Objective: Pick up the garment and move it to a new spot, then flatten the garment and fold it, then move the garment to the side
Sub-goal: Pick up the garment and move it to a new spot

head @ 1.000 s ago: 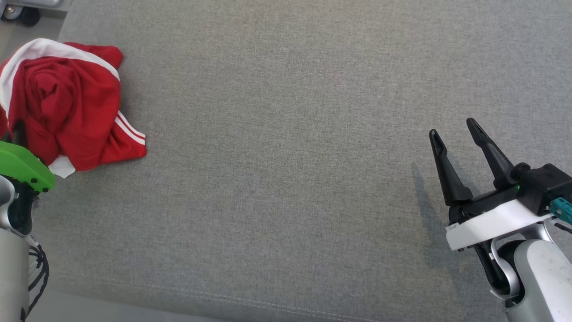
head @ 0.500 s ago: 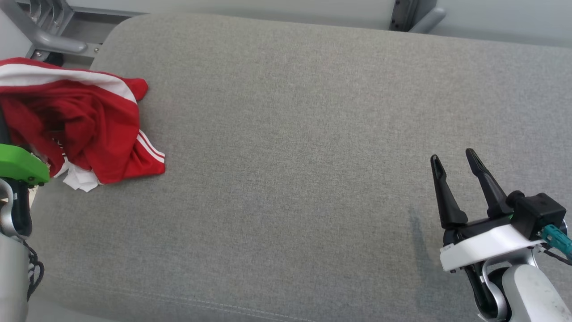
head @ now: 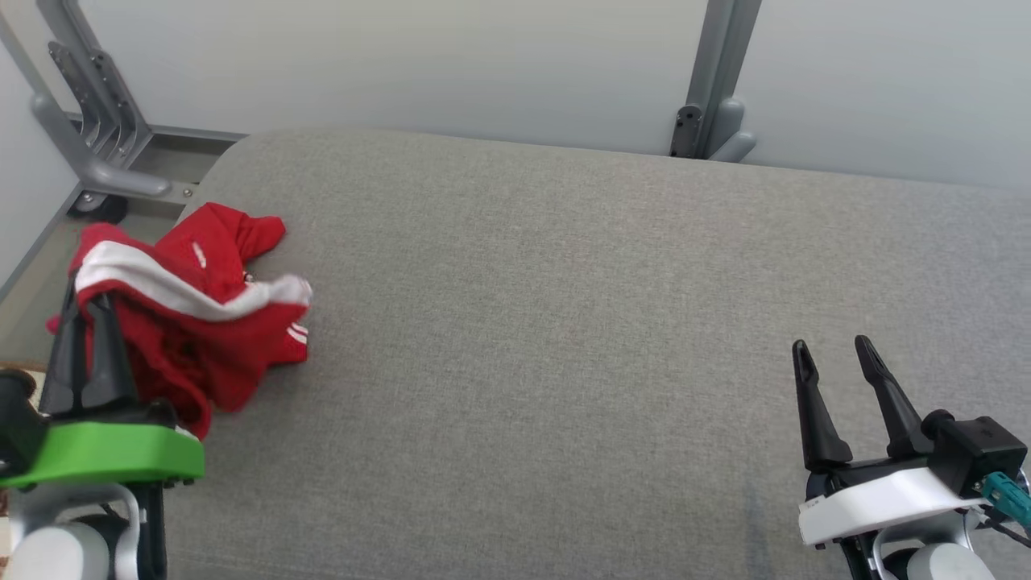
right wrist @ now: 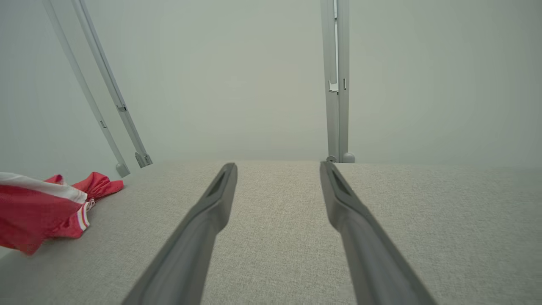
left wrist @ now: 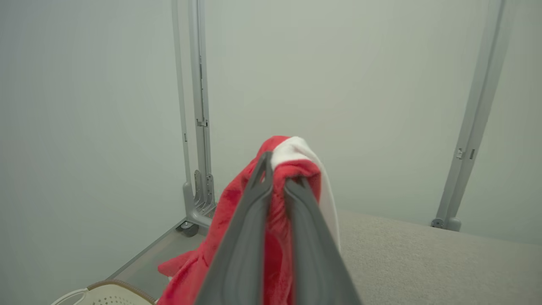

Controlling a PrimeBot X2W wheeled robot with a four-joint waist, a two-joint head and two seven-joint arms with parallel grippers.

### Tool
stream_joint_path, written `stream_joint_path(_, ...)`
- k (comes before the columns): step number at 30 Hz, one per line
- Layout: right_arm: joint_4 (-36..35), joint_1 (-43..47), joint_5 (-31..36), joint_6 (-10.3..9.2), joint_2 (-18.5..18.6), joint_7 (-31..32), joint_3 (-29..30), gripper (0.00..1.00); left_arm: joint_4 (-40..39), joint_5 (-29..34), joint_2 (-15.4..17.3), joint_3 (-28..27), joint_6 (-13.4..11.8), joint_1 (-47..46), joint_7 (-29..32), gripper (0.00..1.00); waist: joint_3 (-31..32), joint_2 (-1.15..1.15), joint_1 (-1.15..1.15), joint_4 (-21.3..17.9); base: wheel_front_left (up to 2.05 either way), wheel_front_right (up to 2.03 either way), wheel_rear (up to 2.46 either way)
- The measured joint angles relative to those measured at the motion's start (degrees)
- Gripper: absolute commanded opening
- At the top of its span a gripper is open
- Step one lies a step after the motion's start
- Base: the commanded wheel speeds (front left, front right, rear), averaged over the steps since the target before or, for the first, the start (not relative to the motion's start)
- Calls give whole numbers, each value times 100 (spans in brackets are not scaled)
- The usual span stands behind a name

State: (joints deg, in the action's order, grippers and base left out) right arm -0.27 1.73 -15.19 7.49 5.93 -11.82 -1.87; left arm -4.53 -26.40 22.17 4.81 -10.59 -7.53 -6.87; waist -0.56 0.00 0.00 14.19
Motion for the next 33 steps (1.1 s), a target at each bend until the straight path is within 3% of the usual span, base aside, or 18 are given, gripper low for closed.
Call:
stream_joint_path(6,-253,125,78,0,-77,119,48,100,-1152,199,-89,364,-286,585,450,0,99,0,0,-284,0,0,0)
stream_joint_path(12,-415,78,87,0,-112,227,-88,100,-1238,227,-350,896,-221,594,628,0,74,0,0,-732,0,0,0)
stream_joint_path(20,-411,-202,24,0,-118,249,-221,100,-334,282,-1057,1940,390,-553,577,0,-102,0,0,-1586,0,0,0)
stream_joint_path(28,-219,-452,-133,0,-119,58,-240,100,991,449,-1566,2313,749,-1919,393,0,-410,0,0,-2540,0,0,0)
stream_joint_path(33,-66,-538,-202,0,-145,-47,-260,100,2297,361,-1755,2546,1070,-2313,274,0,-706,0,0,-2979,0,0,0)
